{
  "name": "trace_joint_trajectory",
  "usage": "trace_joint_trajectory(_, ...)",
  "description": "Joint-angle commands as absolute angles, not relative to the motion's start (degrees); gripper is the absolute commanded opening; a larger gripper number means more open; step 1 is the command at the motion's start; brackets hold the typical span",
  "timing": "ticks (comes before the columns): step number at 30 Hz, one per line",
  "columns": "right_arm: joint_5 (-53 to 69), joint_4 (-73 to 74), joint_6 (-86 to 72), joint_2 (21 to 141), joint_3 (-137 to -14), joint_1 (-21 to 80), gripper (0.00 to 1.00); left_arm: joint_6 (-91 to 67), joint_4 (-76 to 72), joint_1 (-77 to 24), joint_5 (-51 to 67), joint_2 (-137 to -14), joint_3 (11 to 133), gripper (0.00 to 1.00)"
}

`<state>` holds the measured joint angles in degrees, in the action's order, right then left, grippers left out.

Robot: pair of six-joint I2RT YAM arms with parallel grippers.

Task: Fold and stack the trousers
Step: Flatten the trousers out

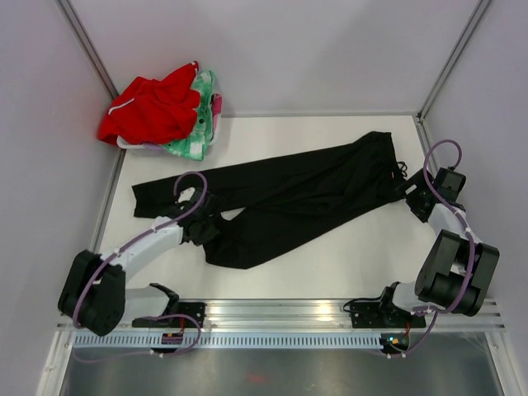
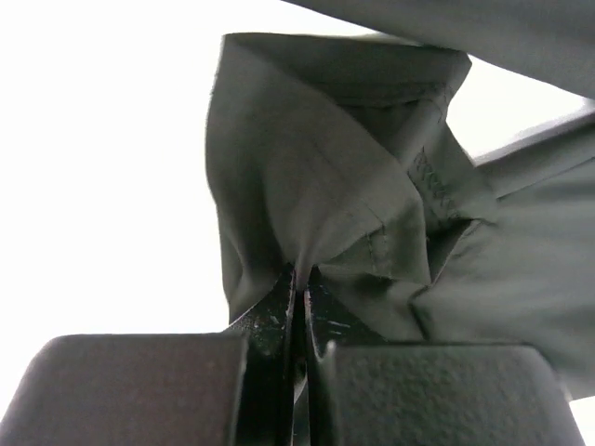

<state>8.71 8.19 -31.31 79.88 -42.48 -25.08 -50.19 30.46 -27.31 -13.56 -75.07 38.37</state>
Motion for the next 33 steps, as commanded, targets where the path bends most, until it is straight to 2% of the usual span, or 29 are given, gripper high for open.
trace_joint_trajectory(1,8.17,4.66,-32.61,80.59,-42.19,-25.05,0.89,-59.82,42.42,-24.80,-23.01,-66.11,43.31,0.02)
trace_joint_trajectory(5,7.65,3.69,-33.13,80.77,-41.75,-25.05,0.87,-69.16,62.35,-17.68,-30.22,-56.19,46.58,0.02)
trace_joint_trajectory(9,7.73,2.11,-34.54,80.77,-41.40,-25.05,0.86,-70.05,65.56,-7.93,-30.68,-54.05,44.04,0.03)
trace_joint_trajectory(11,8.69,1.06,-35.68,80.86,-40.78,-25.05,0.85,-69.43,65.30,-4.67,-29.80,-55.10,43.16,0.07)
trace_joint_trajectory(12,9.14,0.88,-35.86,80.86,-40.61,-25.05,0.85,-68.91,64.17,-4.22,-29.19,-56.67,42.98,0.20)
trace_joint_trajectory(13,9.40,1.31,-35.95,80.95,-40.34,-25.05,0.84,-68.82,64.16,-3.96,-29.18,-57.39,43.33,0.37)
trace_joint_trajectory(14,9.58,1.84,-35.77,80.77,-40.25,-25.05,0.84,-68.73,63.90,-3.69,-29.53,-58.09,43.77,0.65)
trace_joint_trajectory(17,9.84,2.99,-34.63,80.16,-39.03,-25.05,0.84,-65.75,61.19,-3.08,-30.15,-59.32,46.05,0.99)
trace_joint_trajectory(22,18.36,2.55,-33.32,77.44,-35.42,-23.30,0.77,-54.69,54.17,0.78,-26.03,-61.25,50.44,1.00)
trace_joint_trajectory(27,16.88,7.46,-30.67,74.80,-35.95,-11.90,0.77,-44.41,48.52,12.89,-17.85,-61.70,52.29,1.00)
trace_joint_trajectory(33,13.10,8.88,-29.71,70.05,-33.84,-6.59,0.73,-39.55,45.97,16.35,-13.54,-60.65,51.69,1.00)
